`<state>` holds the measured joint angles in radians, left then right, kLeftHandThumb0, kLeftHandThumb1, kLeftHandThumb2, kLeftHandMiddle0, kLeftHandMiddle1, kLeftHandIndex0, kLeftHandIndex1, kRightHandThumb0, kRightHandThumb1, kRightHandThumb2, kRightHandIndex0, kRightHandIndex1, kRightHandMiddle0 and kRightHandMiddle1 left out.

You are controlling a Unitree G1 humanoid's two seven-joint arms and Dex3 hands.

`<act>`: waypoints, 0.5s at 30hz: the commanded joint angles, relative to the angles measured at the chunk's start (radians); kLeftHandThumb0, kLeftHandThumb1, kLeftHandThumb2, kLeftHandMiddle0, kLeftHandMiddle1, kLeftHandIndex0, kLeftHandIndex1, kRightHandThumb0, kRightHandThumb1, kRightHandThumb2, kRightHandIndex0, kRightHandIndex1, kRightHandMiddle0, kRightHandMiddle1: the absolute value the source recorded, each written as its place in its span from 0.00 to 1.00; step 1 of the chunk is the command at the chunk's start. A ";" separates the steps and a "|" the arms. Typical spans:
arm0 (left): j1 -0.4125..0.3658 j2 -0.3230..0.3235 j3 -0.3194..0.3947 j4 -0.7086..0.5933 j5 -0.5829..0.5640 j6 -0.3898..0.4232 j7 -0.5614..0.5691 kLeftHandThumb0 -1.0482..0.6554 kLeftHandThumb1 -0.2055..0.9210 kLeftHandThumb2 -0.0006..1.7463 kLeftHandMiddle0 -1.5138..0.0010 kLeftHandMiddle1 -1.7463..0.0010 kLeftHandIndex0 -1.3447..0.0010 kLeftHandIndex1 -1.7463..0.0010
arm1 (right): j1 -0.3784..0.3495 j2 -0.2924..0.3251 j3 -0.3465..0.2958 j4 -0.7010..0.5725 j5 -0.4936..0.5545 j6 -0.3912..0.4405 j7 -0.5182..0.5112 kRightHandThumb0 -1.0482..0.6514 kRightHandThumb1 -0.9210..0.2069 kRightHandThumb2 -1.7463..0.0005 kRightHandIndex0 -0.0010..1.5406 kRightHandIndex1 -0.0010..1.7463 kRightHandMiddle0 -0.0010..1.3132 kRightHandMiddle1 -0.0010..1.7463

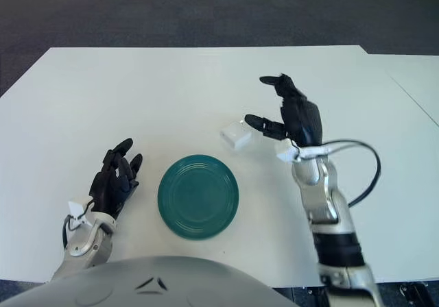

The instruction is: Put the charger into the plate.

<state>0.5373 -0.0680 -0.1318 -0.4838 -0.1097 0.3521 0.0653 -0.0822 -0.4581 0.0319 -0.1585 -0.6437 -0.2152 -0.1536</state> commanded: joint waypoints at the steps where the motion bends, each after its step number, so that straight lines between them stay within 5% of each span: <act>1: -0.004 -0.002 0.008 0.027 0.008 0.027 0.012 0.06 1.00 0.53 0.83 1.00 0.98 0.60 | -0.094 -0.048 0.089 0.042 -0.126 -0.026 0.048 0.20 0.00 0.81 0.26 0.00 0.06 0.46; 7: -0.013 -0.005 -0.001 0.030 0.007 0.025 0.005 0.06 1.00 0.52 0.82 0.99 0.97 0.59 | -0.194 -0.136 0.186 0.081 -0.235 -0.075 0.156 0.16 0.00 0.80 0.22 0.00 0.02 0.44; 15: -0.017 0.000 -0.021 0.029 0.016 0.009 0.000 0.06 1.00 0.51 0.82 1.00 0.96 0.58 | -0.275 -0.173 0.287 0.205 -0.317 -0.150 0.181 0.14 0.00 0.77 0.16 0.00 0.00 0.38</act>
<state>0.5155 -0.0740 -0.1459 -0.4703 -0.1069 0.3480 0.0653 -0.3377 -0.6105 0.2900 -0.0111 -0.9291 -0.3485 0.0223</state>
